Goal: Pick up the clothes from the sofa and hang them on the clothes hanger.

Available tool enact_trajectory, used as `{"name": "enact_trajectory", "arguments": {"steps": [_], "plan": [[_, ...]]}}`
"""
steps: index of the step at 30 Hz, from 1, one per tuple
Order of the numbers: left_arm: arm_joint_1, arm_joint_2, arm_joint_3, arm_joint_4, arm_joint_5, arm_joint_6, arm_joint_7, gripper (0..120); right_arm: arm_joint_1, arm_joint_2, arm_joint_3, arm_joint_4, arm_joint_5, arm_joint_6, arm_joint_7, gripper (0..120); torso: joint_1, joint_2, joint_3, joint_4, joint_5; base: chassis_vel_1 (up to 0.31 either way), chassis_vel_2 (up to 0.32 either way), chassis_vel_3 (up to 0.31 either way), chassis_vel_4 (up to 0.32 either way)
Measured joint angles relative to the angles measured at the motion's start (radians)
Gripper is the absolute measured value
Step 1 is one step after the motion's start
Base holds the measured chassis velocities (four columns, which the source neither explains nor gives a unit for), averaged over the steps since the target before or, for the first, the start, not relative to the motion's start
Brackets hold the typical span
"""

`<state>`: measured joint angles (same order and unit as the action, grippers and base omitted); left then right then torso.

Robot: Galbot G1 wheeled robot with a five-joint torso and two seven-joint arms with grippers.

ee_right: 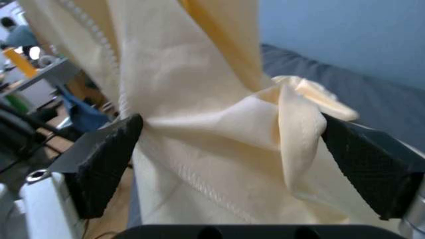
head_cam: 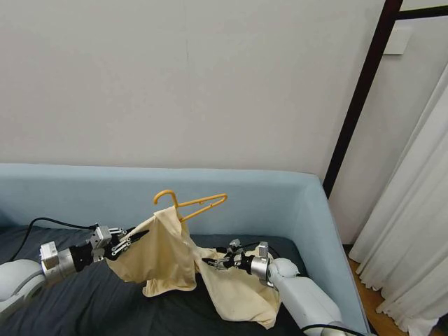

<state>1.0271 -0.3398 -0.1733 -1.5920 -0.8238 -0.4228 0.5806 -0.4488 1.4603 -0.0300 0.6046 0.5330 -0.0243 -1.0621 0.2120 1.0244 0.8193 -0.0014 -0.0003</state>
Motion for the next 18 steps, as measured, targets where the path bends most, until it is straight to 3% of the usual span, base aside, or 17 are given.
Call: {"name": "enact_trajectory", "arguments": {"steps": [18], "plan": [[-0.004,0.002,0.003,0.006,0.000,-0.007,0.000,7,-0.054,-0.050,0.000,0.074,-0.045,-0.008,-0.095,36,0.000,0.000,0.000,-0.0002,0.0002,0.000,0.000,0.000,0.000]]}}
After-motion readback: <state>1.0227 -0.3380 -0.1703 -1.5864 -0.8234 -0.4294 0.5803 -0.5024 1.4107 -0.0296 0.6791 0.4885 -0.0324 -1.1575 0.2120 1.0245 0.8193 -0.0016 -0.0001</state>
